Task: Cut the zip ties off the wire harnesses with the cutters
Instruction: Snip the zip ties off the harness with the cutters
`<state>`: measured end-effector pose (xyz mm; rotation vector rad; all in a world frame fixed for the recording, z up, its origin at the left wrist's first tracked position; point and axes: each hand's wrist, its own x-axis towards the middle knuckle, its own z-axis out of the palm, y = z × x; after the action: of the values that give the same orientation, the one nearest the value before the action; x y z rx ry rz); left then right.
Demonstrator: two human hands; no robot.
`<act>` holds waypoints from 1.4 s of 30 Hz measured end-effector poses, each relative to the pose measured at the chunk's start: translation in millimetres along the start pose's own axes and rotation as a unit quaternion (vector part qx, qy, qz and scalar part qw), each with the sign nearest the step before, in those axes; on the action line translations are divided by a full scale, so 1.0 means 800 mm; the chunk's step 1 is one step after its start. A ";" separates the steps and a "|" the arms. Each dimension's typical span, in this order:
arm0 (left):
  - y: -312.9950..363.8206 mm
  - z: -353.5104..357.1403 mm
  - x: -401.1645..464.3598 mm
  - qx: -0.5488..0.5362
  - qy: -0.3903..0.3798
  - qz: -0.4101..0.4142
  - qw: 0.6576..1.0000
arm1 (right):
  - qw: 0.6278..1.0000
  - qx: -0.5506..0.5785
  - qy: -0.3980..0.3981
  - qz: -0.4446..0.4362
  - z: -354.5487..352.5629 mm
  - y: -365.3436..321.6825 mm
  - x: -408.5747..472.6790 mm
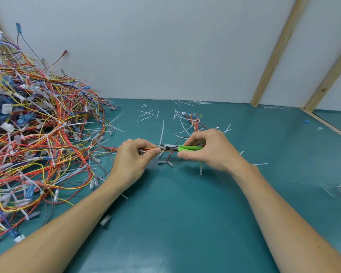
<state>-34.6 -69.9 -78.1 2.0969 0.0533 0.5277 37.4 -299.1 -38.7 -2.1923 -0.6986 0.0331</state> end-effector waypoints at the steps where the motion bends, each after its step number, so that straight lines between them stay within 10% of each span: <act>1: 0.000 0.000 0.000 0.001 -0.001 0.000 1.000 | 1.000 0.002 -0.002 0.004 0.000 0.000 0.000; 16: 0.002 -0.001 0.000 -0.029 -0.002 -0.009 1.000 | 0.999 0.011 0.001 0.034 0.000 -0.009 -0.004; 26: 0.011 -0.008 -0.004 -0.057 -0.002 0.005 0.998 | 0.950 0.222 0.183 0.122 0.003 -0.009 0.007; 42: 0.021 -0.012 -0.002 0.167 0.032 0.296 0.940 | 0.979 0.146 0.108 0.098 0.006 0.009 0.006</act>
<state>-42.9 -72.3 -60.6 2.4224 -0.4992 1.0040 43.4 -297.2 -46.0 -1.9376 -0.3309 -0.0009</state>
